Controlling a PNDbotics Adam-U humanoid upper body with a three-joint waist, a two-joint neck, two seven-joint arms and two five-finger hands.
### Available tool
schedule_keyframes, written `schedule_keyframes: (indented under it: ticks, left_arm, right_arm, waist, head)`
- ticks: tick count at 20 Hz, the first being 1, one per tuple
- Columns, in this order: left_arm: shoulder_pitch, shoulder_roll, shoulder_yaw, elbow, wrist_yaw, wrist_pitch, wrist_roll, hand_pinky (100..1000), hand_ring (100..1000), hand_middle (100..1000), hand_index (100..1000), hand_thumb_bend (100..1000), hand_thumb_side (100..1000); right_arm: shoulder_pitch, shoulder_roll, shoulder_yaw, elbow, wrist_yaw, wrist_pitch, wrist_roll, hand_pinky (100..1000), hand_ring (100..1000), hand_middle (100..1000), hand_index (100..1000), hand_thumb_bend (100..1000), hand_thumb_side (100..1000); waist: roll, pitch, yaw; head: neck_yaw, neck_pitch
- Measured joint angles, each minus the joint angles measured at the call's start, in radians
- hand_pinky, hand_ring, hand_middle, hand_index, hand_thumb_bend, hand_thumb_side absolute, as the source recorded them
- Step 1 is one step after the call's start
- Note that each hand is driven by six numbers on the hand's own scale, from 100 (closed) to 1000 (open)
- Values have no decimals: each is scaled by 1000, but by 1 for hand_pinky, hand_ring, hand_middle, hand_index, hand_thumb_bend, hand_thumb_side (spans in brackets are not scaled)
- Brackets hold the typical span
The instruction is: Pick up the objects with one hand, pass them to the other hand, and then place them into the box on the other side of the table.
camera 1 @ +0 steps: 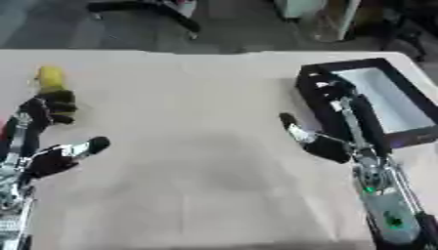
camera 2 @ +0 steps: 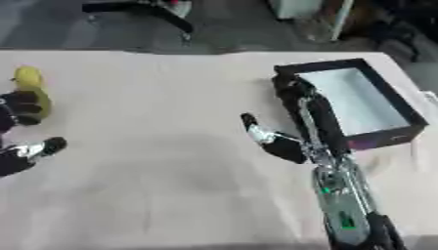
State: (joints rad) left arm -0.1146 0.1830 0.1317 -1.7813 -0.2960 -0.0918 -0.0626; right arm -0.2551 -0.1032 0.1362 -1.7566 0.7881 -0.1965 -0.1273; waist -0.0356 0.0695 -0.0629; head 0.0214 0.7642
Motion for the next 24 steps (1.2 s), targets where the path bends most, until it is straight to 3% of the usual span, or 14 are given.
schedule_keyframes:
  ticks: [6,10,11,15,18,21,24]
  left_arm:
    - [-14,24,22,1,-55,20,14,661,702,682,780,1000,401]
    - [-43,161,57,39,-200,72,-11,721,719,701,810,1000,375]
    - [-54,213,64,61,-243,88,-28,762,723,707,826,955,373]
    - [-113,453,65,224,-399,129,-154,825,735,725,855,862,355]
    - [-180,583,43,382,-470,128,-248,834,735,724,858,851,339]
    - [-253,652,8,542,-497,109,-333,843,732,721,860,837,311]
    - [-315,671,-24,683,-503,83,-413,836,726,717,853,842,288]
  right_arm:
    - [1,0,0,1,-4,-6,6,619,689,767,950,396,498]
    - [8,-1,0,7,-5,-8,11,619,689,768,950,399,498]
    - [9,-1,0,9,-5,-7,12,619,689,768,950,400,498]
    - [15,-4,0,13,-5,-10,16,619,689,768,950,403,497]
    - [18,-10,2,16,-5,-13,19,619,690,769,950,403,497]
    - [19,-11,7,19,-5,-18,25,620,691,769,951,402,498]
    - [22,-12,7,19,-5,-19,28,620,691,770,951,404,500]
  waist:
    - [-2,-1,7]
    - [3,-13,9]
    - [6,-17,8]
    - [21,-34,2]
    - [28,-40,1]
    - [29,-46,-5]
    - [29,-47,-6]
  head:
    - [11,0]
    - [13,0]
    - [13,0]
    - [13,0]
    - [12,0]
    - [12,0]
    - [12,0]
